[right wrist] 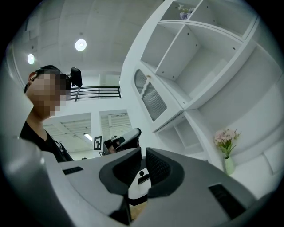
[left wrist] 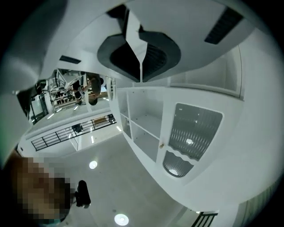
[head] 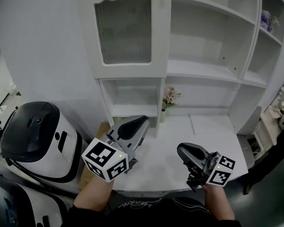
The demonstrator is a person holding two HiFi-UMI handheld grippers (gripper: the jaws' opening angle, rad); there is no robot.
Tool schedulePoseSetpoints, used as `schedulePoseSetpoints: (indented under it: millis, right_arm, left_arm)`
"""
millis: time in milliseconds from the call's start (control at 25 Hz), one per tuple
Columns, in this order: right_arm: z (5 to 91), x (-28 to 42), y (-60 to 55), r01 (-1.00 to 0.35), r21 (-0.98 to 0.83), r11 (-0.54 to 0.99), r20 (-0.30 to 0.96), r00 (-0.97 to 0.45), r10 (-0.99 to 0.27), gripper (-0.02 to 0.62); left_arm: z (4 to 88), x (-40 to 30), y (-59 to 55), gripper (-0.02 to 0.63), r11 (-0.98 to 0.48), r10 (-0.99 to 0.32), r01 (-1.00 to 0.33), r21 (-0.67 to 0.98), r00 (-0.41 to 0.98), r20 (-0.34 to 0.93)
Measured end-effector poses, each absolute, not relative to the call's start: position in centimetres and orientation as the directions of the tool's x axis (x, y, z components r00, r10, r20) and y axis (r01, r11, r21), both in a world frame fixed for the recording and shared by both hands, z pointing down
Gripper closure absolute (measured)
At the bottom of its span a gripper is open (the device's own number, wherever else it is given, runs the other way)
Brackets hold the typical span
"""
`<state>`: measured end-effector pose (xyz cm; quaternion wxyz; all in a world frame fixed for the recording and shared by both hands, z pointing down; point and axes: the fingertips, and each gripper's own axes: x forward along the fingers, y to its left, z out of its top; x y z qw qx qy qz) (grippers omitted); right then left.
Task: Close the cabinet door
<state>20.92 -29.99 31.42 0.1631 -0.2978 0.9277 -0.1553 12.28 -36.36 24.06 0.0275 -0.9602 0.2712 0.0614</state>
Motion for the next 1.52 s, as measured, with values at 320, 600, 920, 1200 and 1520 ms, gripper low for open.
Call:
schedulePoseSetpoints:
  millis: [320, 600, 920, 1200, 1520]
  right_arm:
    - [31.4, 15.4, -25.8, -0.493, -0.371, 0.786, -0.198, -0.785, -0.586, 0.537]
    - [32.4, 13.3, -23.3, -0.516, -0.379, 0.768, -0.201, -0.765, -0.612, 0.537]
    - [33.7, 11.9, -20.7, -0.528, -0.383, 0.757, -0.196, -0.755, -0.626, 0.538]
    - [34.0, 11.7, -19.7, -0.544, -0.384, 0.746, -0.189, -0.745, -0.64, 0.538]
    - [34.3, 10.8, -18.9, -0.54, -0.391, 0.746, -0.186, -0.747, -0.638, 0.538]
  left_arm:
    - [30.5, 8.6, -28.8, 0.572, -0.882, -0.463, -0.45, 0.144, 0.882, -0.084]
    - [32.6, 6.6, -24.3, 0.572, -0.891, -0.432, -0.405, 0.204, 0.896, -0.105]
    - [33.1, 6.2, -21.3, 0.572, -0.899, -0.411, -0.388, 0.204, 0.908, -0.08]
    - [33.2, 5.5, -20.6, 0.572, -0.892, -0.423, -0.401, 0.209, 0.903, -0.075]
    - [33.6, 4.8, -19.8, 0.572, -0.887, -0.431, -0.409, 0.216, 0.901, -0.06]
